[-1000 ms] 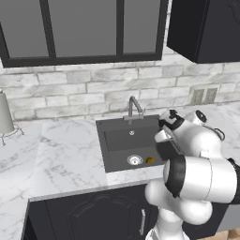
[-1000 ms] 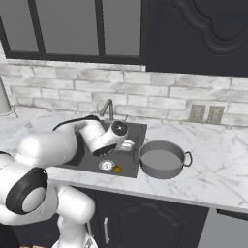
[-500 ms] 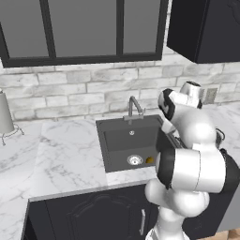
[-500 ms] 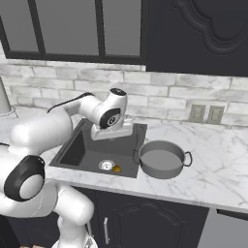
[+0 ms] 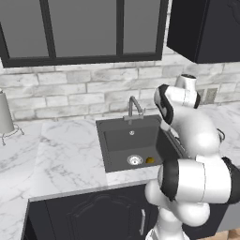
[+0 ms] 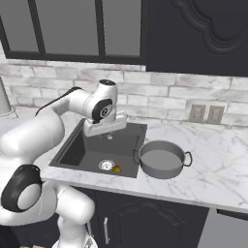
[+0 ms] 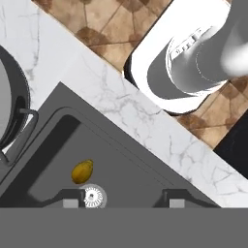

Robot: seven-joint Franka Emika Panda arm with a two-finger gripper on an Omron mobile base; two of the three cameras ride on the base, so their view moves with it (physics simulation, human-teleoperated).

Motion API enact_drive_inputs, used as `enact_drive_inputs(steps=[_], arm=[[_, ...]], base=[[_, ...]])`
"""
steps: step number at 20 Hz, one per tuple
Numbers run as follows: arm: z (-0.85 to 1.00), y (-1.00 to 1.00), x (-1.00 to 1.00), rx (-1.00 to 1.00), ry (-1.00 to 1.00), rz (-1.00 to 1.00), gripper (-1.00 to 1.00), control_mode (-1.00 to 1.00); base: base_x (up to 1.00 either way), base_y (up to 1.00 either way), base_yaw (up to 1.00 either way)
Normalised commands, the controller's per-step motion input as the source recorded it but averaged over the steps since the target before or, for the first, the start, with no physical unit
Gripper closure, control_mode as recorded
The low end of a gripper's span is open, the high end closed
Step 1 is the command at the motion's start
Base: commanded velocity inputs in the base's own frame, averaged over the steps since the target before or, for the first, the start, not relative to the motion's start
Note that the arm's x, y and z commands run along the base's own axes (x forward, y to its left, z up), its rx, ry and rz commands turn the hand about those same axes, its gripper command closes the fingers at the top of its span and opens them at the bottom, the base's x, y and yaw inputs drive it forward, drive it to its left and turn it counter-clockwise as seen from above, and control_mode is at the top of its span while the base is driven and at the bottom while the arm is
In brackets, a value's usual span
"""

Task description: Dump the lemon from the pot into the sink. Then turn on the water and wash the lemon. Then turn off the water and put the lemon back in the pot.

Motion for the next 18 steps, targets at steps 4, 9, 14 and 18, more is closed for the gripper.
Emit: enact_drive_inputs(steps=[4,9,14,18], arm=[[-0.04,0.11,-0.09,0.0,-0.29,-0.27,-1.0,-1.0],[0.0,0.08,0.0,0.0,-0.1,-0.28,-1.0,-1.0],[0.0,0.31,0.1,0.0,0.08,-0.31,-1.0,-1.0],[0.06,0.19,0.03,0.0,0.19,-0.39,-1.0,-1.0]], base=[[0.0,0.0,0.0],[0.0,0.0,0.0],[0.0,0.0,0.0],[0.0,0.0,0.0]])
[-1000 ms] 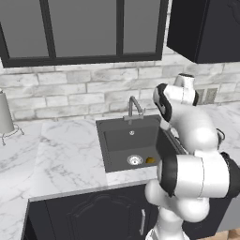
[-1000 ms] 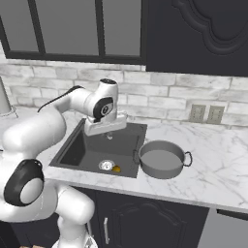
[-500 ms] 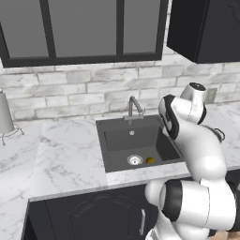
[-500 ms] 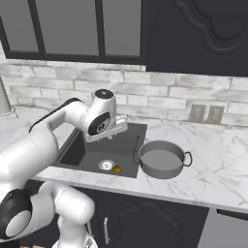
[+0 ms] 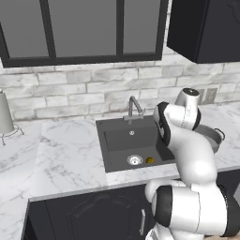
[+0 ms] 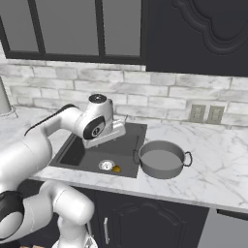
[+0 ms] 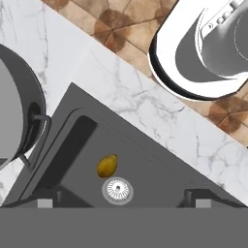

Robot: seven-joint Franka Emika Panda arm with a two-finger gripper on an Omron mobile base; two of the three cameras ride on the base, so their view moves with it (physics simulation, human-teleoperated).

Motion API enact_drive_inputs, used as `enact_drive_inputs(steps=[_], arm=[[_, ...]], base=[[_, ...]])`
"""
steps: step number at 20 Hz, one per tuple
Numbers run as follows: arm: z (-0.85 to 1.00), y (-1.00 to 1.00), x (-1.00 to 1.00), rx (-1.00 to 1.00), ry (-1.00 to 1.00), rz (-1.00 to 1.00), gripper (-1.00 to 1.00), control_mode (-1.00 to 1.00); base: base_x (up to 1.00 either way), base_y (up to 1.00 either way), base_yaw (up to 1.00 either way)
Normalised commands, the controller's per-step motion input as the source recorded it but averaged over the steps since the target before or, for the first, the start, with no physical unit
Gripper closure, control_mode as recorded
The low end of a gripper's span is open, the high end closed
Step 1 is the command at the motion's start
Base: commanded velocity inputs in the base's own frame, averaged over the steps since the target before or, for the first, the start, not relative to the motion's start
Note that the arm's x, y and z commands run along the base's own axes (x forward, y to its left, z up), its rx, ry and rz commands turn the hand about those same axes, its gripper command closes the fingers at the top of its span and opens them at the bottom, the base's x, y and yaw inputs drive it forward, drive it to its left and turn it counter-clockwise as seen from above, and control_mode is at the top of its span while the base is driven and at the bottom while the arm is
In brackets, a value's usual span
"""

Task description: Dump the lemon from the pot into the sink. Then turn on the water and wash the lemon. Then turn off the water and put the lemon back in the pot.

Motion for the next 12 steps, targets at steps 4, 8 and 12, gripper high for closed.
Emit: enact_drive_inputs(steps=[4,8,12], arm=[[0.01,0.2,0.05,0.0,0.23,-0.44,-1.0,-1.0],[0.0,0.29,0.03,0.0,0.16,-0.55,-1.0,-1.0],[0.0,0.25,-0.01,0.0,-0.02,-0.6,-1.0,-1.0]], base=[[0.0,0.0,0.0],[0.0,0.0,0.0],[0.0,0.0,0.0]])
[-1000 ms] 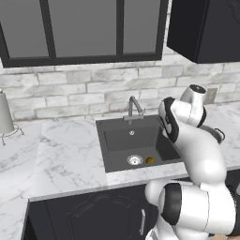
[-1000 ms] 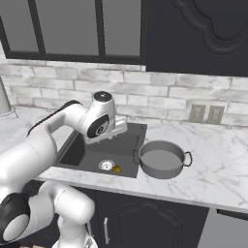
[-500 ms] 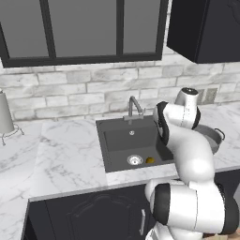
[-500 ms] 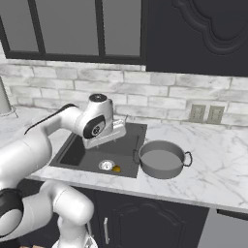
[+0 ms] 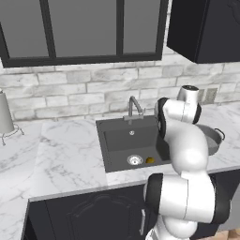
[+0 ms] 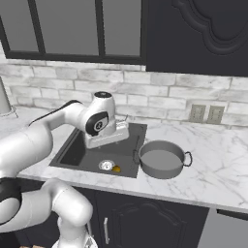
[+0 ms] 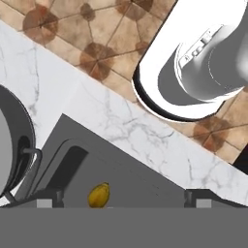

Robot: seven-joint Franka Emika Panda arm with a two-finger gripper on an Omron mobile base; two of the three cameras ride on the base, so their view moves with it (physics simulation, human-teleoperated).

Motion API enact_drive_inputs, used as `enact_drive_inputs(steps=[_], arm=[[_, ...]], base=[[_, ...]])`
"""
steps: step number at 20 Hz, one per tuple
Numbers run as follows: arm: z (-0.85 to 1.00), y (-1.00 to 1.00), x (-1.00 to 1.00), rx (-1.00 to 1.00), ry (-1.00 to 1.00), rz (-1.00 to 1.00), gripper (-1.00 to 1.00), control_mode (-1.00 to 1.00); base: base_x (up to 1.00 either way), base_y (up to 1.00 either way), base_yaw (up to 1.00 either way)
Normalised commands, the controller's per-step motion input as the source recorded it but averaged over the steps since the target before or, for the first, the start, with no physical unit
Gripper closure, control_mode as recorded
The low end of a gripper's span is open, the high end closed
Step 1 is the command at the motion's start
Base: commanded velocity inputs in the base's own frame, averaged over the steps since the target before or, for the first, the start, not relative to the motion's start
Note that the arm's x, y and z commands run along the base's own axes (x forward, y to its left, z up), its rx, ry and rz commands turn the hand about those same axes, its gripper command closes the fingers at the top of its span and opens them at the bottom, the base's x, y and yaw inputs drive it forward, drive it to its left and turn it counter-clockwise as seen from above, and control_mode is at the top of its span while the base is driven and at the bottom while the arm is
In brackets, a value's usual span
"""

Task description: Dump the lemon from the pot into the sink. Then turn on the water and wash the lemon. Then turn off the water and put the lemon back in the pot.

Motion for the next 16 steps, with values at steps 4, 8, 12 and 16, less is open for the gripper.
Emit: enact_drive_inputs(steps=[4,8,12,16], arm=[[0.0,0.28,-0.04,0.0,-0.17,-0.6,-1.0,-1.0],[0.0,0.52,0.02,0.0,-0.21,-0.52,-1.0,-1.0],[0.09,0.56,0.29,-0.03,-0.06,-0.08,-1.0,-1.0],[0.3,0.36,0.2,-0.17,0.14,0.32,-1.0,-1.0]], base=[[0.0,0.0,0.0],[0.0,0.0,0.0],[0.0,0.0,0.0],[0.0,0.0,0.0]])
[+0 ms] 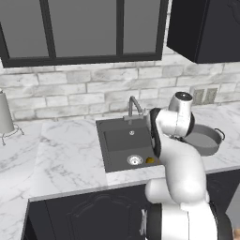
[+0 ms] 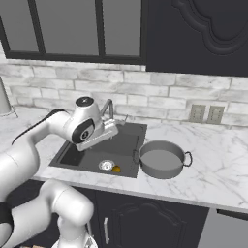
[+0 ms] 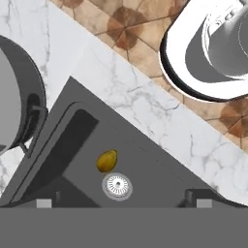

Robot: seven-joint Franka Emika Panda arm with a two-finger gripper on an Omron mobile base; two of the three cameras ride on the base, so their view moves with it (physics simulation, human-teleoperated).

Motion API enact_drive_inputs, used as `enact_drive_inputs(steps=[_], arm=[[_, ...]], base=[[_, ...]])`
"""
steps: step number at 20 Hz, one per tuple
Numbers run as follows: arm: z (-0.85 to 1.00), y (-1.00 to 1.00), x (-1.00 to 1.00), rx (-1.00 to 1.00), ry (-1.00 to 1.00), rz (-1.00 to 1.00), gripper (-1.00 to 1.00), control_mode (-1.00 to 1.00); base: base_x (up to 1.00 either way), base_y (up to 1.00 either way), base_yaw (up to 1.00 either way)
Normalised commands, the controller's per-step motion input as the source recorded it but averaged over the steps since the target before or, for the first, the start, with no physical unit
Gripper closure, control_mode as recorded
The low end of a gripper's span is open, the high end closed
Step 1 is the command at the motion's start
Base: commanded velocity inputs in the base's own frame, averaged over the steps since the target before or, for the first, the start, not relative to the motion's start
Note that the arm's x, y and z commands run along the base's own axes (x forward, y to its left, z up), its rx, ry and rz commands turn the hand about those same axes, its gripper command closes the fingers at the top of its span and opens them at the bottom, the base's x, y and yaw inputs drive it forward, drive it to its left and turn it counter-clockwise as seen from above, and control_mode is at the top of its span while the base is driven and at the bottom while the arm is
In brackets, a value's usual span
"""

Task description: Dump the lemon from the pot into the sink. Then turn on the water and wash the lemon. Then turn off the water and put the lemon back in the pot.

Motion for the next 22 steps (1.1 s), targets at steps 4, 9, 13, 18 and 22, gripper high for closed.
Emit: enact_drive_inputs(steps=[4,9,13,18,22], arm=[[0.37,0.18,0.0,-0.26,0.1,0.5,-1.0,-1.0],[0.39,0.0,0.0,-0.19,0.01,0.53,-1.0,-1.0],[0.1,-0.09,0.0,-0.14,0.0,0.61,-1.0,-1.0],[0.0,-0.04,0.0,-0.11,0.08,0.66,-1.0,-1.0],[0.0,0.0,0.05,-0.12,0.12,0.62,-1.0,-1.0]], base=[[0.0,0.0,0.0],[0.0,0.0,0.0],[0.0,0.0,0.0],[0.0,0.0,0.0],[0.0,0.0,0.0]])
